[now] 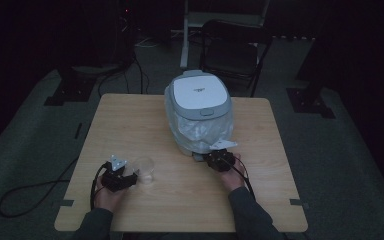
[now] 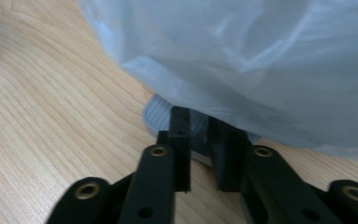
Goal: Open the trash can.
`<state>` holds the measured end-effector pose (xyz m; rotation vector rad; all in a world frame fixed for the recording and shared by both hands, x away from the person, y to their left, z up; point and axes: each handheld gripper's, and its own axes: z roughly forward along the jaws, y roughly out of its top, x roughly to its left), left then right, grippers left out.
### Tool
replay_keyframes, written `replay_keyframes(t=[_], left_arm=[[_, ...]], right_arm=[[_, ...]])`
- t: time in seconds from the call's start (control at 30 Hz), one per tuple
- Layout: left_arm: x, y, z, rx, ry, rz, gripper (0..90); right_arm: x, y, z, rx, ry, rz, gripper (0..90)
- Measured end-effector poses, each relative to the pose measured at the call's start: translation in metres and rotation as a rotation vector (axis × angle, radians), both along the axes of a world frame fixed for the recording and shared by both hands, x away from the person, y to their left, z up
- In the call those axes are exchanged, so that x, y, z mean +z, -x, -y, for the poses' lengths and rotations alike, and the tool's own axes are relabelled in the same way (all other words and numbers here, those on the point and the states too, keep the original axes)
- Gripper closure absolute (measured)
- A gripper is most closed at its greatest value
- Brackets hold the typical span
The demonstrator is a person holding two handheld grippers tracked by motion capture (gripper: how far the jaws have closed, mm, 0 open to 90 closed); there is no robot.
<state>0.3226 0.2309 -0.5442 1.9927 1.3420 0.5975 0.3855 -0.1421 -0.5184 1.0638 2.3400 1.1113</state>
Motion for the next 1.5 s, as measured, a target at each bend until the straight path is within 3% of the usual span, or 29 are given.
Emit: replay_keyframes(t=[0.17, 0.47, 0.67, 0.93, 1.5], left_arm=[[0.0, 0.0, 0.0, -0.001, 0.0, 0.0, 35.9], [0.0, 0.001, 0.0, -0.003, 0.001, -0.001, 35.8], [0.0, 0.001, 0.001, -0.007, -0.003, -0.004, 35.8], [0.0, 0.001, 0.001, -0.009, -0.005, -0.004, 35.8], [0.0, 0.001, 0.001, -0.013, -0.002, -0.005, 36.4]], right_arm=[[0.0, 0.001, -0.002, -0.002, 0.011, 0.007, 89.7], [-0.004, 0.002, -0.001, -0.011, -0.004, 0.004, 90.0], [-0.007, 0.004, -0.001, -0.016, -0.009, 0.025, 90.0], [-0.008, 0.005, -0.002, -0.017, 0.005, 0.033, 90.0], [-0.012, 0.004, -0.001, -0.025, -0.012, 0.017, 90.0]])
